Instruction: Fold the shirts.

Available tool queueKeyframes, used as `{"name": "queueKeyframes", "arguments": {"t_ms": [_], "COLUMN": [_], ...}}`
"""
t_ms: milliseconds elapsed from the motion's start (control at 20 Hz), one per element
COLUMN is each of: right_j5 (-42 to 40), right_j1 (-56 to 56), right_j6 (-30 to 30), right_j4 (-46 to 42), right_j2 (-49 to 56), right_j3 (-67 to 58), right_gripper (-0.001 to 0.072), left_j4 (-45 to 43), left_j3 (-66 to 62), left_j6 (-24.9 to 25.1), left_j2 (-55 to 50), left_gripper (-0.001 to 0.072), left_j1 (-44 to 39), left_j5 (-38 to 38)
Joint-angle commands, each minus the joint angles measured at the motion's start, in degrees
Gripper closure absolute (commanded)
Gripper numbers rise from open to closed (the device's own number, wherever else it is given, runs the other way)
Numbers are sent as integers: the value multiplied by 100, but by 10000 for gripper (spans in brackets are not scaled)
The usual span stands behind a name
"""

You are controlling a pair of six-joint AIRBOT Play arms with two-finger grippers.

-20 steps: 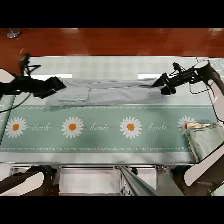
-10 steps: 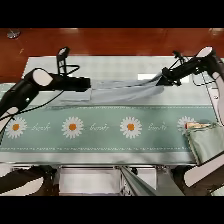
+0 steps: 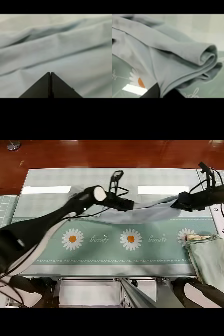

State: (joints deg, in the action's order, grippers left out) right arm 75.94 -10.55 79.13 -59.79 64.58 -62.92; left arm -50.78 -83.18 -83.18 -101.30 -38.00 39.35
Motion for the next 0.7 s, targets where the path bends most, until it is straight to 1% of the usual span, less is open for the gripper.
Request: {"name": "queueKeyframes", "arguments": {"t_ms": [0,100,200,300,350,500,600,650], "right_j5": [-151,-142,-149,-144,-111,-85,-234,-455], "right_j1": [-7,-4,-4,-4,-2,240,656,890], "right_j6": [151,216,247,264,262,275,398,483], "right_j4": [37,72,142,238,297,332,332,332], "right_j2": [-1025,-1241,-1283,-1285,-1285,-1283,-1283,-1268], "right_j3": [448,446,446,444,442,442,442,435], "right_gripper": [682,682,681,681,681,681,681,681], "left_j4": [691,1147,1357,1353,1351,1322,1296,1163], "left_j3": [-953,-1429,-1860,-2081,-2168,-2387,-2409,-2409], "left_j6": [-302,-365,-343,-304,-302,-308,-302,-302], "left_j2": [-1095,-1578,-1904,-1945,-1904,-1641,-1298,-1071], "left_gripper": [691,691,690,690,690,690,691,691], "left_j1": [-433,-697,-1014,-1137,-1047,-289,476,901], "left_j5": [461,984,1504,1578,1598,1827,2144,2420]}}
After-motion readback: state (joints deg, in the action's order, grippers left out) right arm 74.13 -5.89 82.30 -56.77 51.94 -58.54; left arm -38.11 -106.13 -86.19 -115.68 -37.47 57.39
